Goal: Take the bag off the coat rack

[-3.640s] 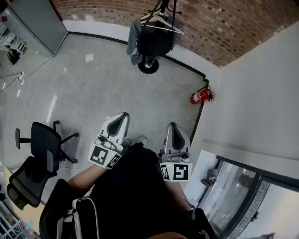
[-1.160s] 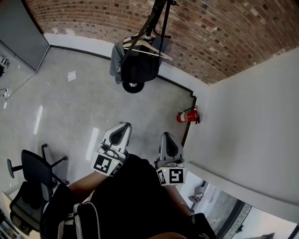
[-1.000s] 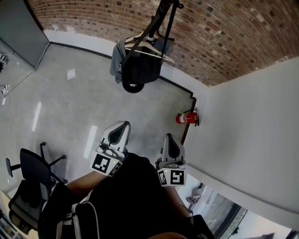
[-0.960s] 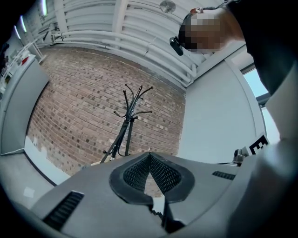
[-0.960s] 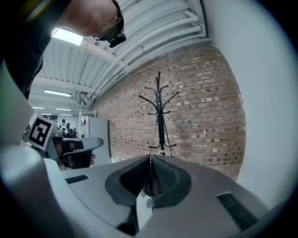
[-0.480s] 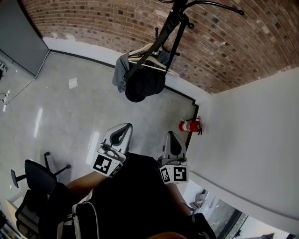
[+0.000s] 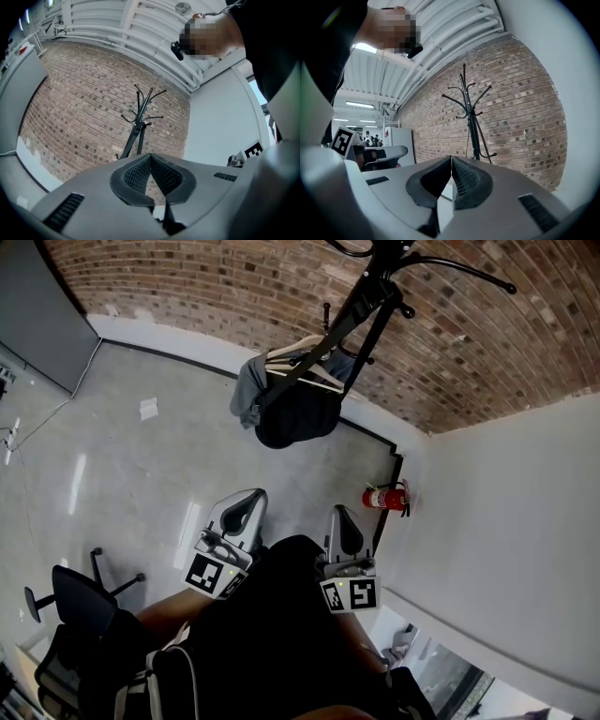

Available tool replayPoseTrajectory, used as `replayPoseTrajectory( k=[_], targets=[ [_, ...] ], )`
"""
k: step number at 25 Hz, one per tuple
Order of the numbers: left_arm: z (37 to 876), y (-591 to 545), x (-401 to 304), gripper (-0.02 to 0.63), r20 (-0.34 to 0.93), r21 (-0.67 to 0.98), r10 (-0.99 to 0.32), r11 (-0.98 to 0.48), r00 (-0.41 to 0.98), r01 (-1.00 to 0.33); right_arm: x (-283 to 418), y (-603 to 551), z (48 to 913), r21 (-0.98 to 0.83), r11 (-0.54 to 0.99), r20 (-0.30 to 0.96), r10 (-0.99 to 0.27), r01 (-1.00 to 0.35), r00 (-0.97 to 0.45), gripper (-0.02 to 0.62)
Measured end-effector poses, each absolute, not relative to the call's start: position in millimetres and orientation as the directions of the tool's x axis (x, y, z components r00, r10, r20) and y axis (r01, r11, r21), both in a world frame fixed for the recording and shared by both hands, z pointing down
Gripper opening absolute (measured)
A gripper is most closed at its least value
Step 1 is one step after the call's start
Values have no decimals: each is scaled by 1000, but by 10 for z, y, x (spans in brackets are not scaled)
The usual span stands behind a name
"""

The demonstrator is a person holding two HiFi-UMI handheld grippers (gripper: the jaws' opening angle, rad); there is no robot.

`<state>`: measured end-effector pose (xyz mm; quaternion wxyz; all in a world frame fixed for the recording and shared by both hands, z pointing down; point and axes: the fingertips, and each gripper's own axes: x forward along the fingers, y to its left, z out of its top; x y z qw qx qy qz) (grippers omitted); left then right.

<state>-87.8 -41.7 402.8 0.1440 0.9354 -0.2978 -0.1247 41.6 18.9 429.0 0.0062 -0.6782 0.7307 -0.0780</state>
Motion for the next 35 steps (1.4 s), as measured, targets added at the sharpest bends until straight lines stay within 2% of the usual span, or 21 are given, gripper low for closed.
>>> replayPoseTrajectory(
  k=[5, 9, 19, 28, 35],
  targets=[
    [4095, -564, -799, 18, -123, 357, -594, -774, 795, -523, 530, 135, 4359, -128, 32, 138, -989, -991, -50, 20],
    [4107, -633, -668, 18, -106, 354, -600, -768, 793, -534, 609, 36, 4266, -163, 76, 86, -992, -984, -91, 20],
    [3890, -981, -346, 18, -117, 285, -654, -743, 747, -606, 989, -614, 4127, -125, 134, 23, -990, -983, -138, 20],
    [3977, -1425, 36, 18, -78, 262, -682, -717, 727, -646, 1386, -1146, 4045, -105, 157, 7, -987, -982, -159, 20],
    [3990, -1733, 296, 19, -105, 239, -685, -721, 721, -650, 1743, -1504, 4050, -69, 122, 27, -992, -990, -124, 21]
  ],
)
